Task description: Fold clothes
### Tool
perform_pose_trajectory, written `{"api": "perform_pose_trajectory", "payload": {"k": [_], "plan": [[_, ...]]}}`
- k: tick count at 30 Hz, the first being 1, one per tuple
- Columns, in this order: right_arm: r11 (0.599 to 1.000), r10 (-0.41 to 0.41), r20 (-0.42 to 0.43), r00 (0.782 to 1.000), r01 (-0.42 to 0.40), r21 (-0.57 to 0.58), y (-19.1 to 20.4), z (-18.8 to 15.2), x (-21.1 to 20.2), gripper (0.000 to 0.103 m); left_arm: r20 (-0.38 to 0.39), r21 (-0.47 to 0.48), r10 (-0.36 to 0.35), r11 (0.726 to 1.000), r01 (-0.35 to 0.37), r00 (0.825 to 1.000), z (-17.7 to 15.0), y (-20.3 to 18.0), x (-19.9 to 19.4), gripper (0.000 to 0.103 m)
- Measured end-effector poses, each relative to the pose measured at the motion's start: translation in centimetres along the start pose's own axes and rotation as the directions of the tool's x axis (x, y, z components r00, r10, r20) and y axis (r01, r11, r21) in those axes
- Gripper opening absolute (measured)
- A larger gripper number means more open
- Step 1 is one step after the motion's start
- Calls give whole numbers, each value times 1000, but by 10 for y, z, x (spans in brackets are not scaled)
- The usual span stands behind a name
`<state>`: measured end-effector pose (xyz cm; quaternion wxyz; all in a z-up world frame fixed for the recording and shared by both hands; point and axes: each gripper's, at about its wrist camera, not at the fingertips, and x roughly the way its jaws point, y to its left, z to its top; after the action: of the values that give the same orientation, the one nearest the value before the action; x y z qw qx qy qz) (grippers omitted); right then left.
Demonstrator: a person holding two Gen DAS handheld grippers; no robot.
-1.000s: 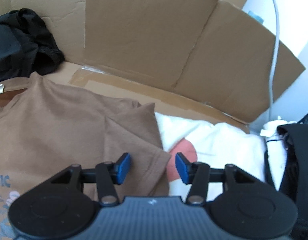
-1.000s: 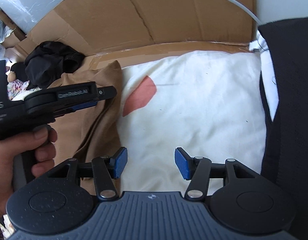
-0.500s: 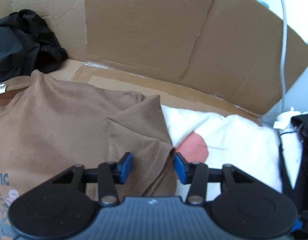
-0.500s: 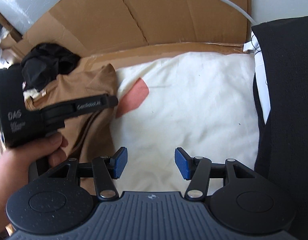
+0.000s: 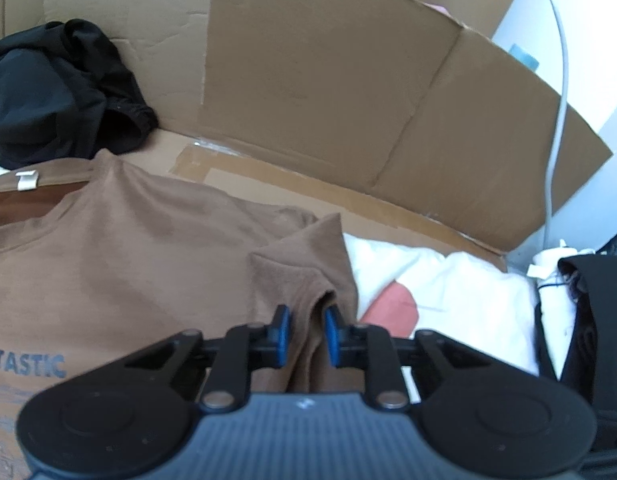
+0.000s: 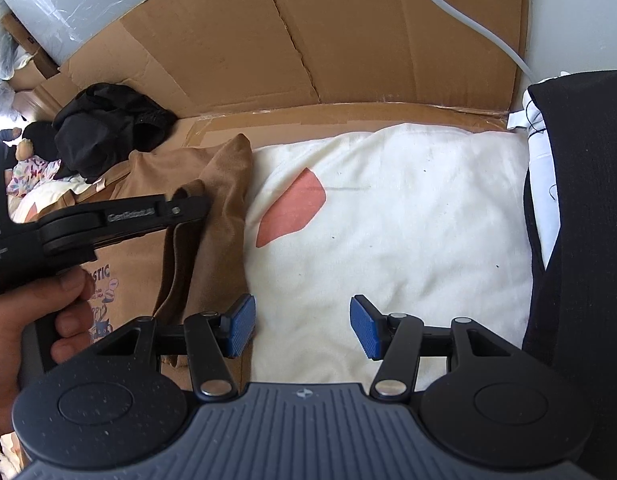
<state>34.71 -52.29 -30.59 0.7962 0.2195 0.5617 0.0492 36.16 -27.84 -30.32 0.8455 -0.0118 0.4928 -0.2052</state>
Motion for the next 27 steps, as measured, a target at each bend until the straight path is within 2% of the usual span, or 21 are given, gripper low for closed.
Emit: {"api": "perform_pose_trajectory", "payload": {"k": [6,15,22,24,27], "plan": [[1000,-1,12,1000,1,-3,9,5,4,58,5,-26,-8,1000,8,1000,4,20,-11,16],[1000,-29,22,999,29,-5,27,6,10,58,-13,-59,23,998,-24,1000,3,67,-28,10],[999,-35,60,998,33,34,31,17,12,58,-24,-70,1,998,-3,1000,2,88,-30,8],[998,-33,81,996,28,61,32,28,12,58,-37,-77,-18,997,15,999,1,93,-26,9],[996,-16,110,994,6,90,33,44,13,58,-20,-111,-32,993,30,999,7,103,-23,22]]}}
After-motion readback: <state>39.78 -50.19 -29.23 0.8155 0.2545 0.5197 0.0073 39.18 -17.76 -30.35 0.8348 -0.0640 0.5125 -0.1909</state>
